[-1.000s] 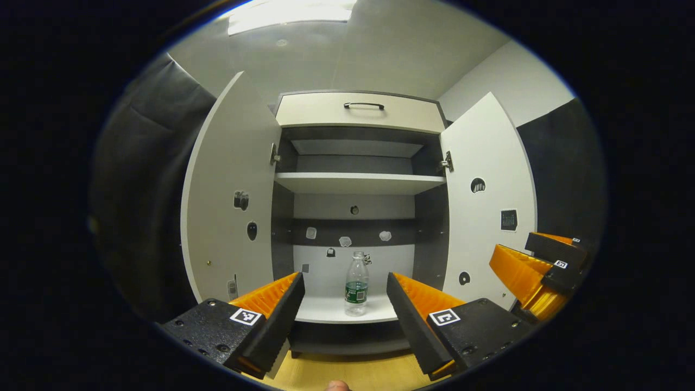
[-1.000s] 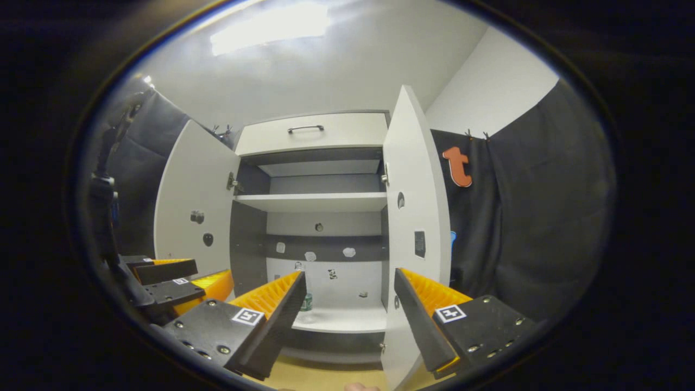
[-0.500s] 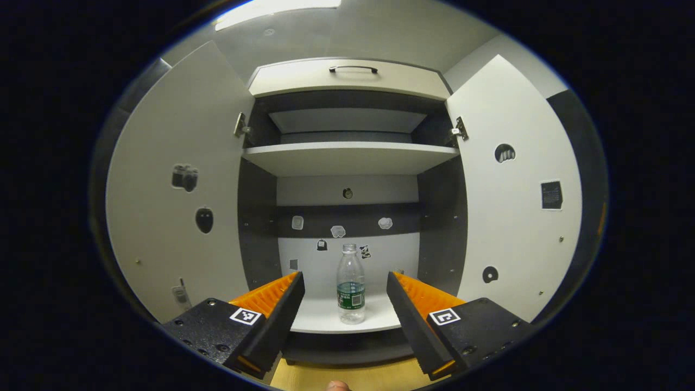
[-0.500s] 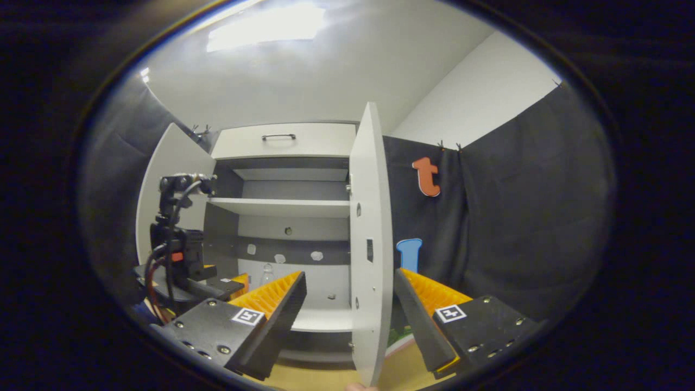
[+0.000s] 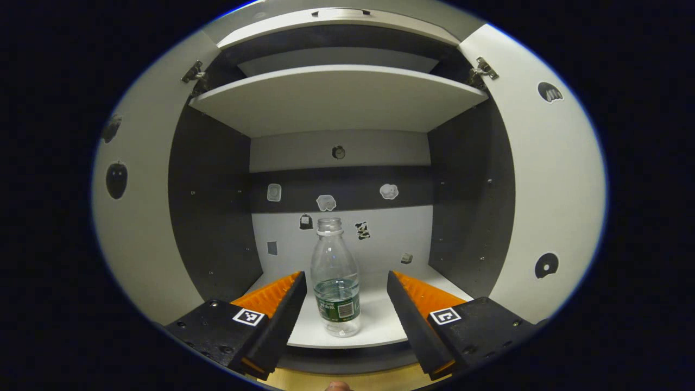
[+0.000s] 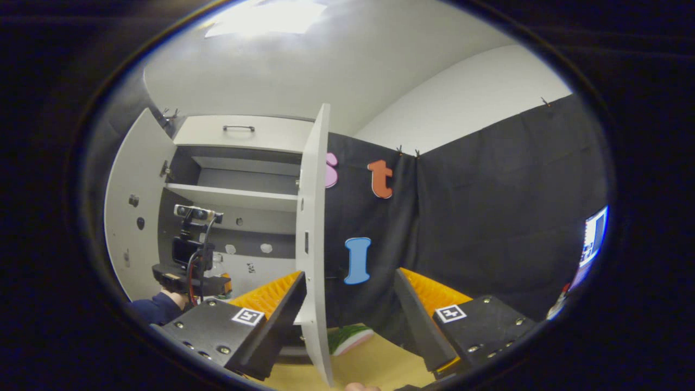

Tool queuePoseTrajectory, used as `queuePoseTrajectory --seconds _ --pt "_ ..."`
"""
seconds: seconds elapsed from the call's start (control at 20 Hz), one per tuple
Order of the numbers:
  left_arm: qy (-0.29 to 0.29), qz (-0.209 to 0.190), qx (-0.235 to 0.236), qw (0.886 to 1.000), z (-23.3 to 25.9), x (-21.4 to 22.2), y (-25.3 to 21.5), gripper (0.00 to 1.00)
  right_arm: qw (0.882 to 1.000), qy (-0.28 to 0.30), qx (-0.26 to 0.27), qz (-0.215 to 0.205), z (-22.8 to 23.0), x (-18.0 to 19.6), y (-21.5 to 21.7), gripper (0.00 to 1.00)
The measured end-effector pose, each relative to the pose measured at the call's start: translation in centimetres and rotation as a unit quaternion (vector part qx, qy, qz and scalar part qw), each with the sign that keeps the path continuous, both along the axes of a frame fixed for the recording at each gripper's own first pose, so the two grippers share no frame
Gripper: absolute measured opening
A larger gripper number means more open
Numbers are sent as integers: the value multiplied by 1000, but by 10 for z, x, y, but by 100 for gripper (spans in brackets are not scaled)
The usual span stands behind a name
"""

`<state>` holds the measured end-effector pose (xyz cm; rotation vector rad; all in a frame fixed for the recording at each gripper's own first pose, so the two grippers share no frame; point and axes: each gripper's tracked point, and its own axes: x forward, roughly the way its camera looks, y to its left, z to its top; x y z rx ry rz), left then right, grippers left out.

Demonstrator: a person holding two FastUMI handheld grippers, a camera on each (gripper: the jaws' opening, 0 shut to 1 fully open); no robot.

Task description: Grasp the bottle in the cabinet with the left hand and place it on the coaster, then close the right door with the right hand and the left door with the left hand.

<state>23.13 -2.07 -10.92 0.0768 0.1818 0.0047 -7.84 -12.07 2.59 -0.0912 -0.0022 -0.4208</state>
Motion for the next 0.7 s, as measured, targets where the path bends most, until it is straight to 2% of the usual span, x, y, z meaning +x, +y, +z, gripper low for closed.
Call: queuePoseTrajectory --seconds 0.4,0.6,0.7 --pt "22 28 -10 999 -23 42 16 95 999 12 -2 -48 -5 -9 -25 99" --pt "37 20 -9 999 -35 55 13 95 998 15 0 -61 -8 -12 -33 99" --pt "33 19 -11 999 -34 58 11 82 998 15 -2 -65 -8 -14 -34 99"
